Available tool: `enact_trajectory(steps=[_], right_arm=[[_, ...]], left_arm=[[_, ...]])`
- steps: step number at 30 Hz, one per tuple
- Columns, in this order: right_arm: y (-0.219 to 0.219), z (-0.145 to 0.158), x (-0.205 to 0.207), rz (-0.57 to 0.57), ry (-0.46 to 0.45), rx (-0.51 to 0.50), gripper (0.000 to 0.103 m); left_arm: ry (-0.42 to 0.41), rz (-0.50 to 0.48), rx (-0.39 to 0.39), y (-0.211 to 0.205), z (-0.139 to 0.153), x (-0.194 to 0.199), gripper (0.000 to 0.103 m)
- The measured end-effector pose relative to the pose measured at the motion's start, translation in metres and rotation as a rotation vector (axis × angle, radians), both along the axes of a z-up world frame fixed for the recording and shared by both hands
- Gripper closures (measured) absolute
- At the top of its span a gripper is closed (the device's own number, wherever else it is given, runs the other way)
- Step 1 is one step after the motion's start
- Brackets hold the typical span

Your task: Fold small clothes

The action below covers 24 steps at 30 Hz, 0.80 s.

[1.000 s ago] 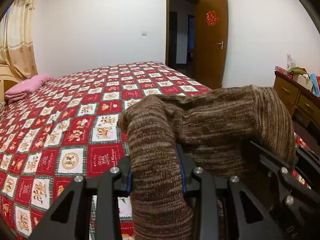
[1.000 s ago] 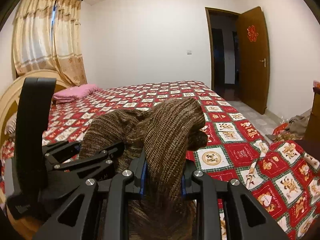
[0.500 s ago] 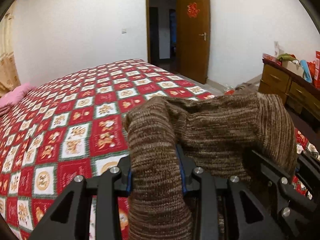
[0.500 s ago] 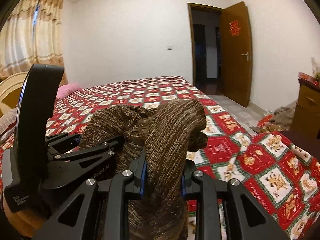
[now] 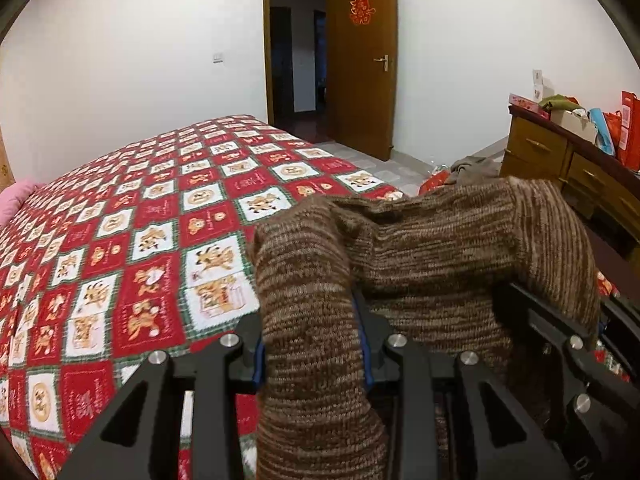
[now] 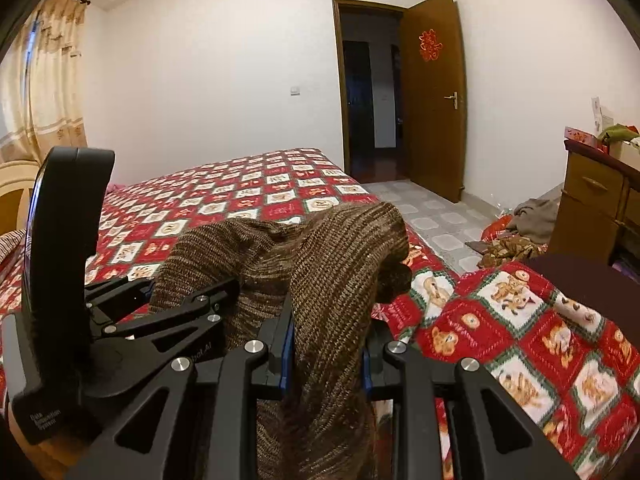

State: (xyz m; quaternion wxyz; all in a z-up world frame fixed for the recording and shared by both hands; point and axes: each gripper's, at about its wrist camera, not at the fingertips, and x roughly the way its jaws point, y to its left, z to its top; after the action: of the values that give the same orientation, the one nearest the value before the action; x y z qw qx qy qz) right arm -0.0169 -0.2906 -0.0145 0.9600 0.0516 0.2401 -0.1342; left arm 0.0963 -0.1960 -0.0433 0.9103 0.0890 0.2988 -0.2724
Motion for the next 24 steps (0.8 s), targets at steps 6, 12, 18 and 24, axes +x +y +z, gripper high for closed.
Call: enact_trajectory(steps=[6,12,18,24], right_arm=[[-0.012,0.003,0.034,-0.016,0.013,-0.153,0.084],[-0.043,-0.024,0.076,-0.047,0.119,-0.154,0.085],[-0.081,-0.057,0.091,-0.093,0.23,0.053,0.085],[-0.1,-0.069,0.088,-0.102,0.266,0.195,0.075]], left_arm=[[-0.002,0.021,-0.004,-0.023,-0.005,0.027,0.068],[0.066,0.037,0.07,-0.055,-0.041,0.058,0.067],[0.11,0.039,0.074,-0.054,-0.054,0.064,0.063],[0.163,0.048,0.078,-0.054,-0.06,0.074,0.053]])
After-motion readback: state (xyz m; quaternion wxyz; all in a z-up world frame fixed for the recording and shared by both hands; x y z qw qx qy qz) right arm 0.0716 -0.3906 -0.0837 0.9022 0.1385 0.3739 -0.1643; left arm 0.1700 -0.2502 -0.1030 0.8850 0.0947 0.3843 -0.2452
